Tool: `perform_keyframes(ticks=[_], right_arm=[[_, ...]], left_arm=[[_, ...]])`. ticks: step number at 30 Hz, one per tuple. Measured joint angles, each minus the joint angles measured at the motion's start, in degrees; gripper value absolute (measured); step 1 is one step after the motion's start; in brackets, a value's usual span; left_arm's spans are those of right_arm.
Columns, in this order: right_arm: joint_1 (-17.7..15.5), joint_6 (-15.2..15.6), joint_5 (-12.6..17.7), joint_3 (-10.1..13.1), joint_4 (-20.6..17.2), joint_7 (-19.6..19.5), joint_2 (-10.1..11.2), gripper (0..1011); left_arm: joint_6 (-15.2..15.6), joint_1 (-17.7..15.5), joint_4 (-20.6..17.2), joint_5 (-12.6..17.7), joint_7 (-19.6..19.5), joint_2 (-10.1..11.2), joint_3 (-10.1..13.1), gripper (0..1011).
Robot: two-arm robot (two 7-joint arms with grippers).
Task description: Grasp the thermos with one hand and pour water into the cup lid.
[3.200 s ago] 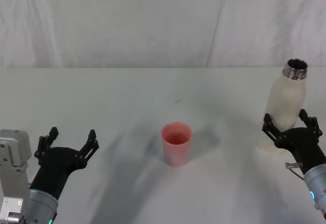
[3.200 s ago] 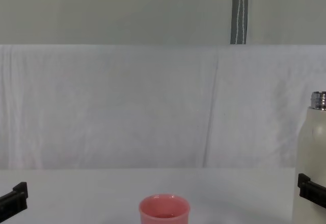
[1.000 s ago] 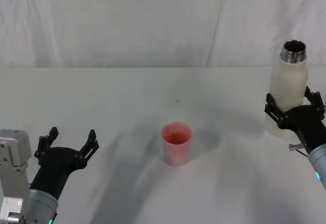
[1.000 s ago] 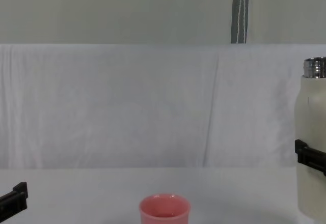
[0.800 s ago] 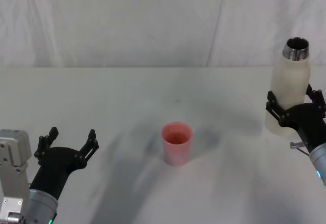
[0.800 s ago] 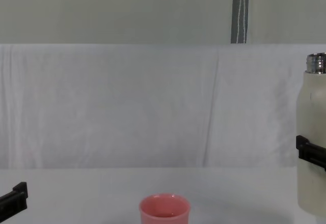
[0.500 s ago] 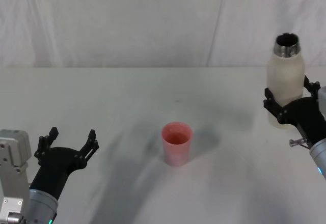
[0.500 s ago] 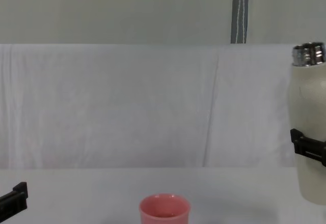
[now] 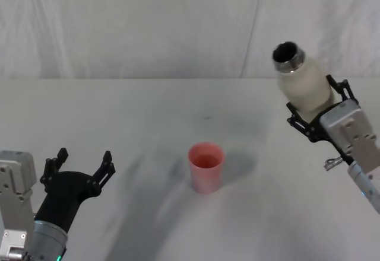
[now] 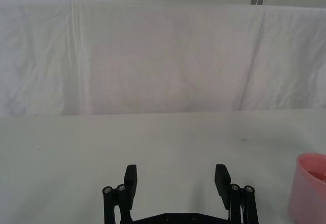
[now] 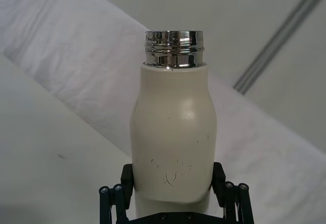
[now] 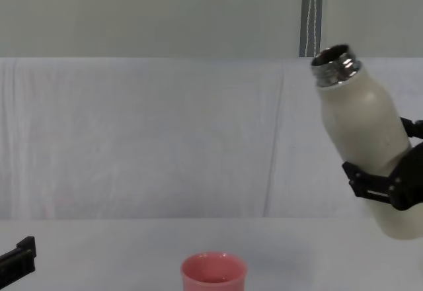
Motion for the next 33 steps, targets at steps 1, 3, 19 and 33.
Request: perform_keyframes(ticks=[1, 3, 19, 33], right_arm=[[0.06, -0.01, -0.66, -0.26, -0.11, -0.07, 0.15, 947], [0.33, -0.14, -2.46, -1.25, -0.36, -0.19, 0.68, 947], [2.77, -1.46, -11.37, -7.82, -0.71, 1.59, 4.54, 947], [3.81, -0.75, -15.61, -11.53, 1.17, 1.67, 5.77, 947]], left_arm=[[0.00, 0.00, 0.00, 0.00, 0.00, 0.00, 0.00, 1001], [0.00, 0.00, 0.00, 0.00, 0.00, 0.00, 0.00, 1001], [0.00, 0.00, 0.00, 0.00, 0.00, 0.00, 0.00, 1001], [0.00, 0.00, 0.00, 0.00, 0.00, 0.00, 0.00, 1001]])
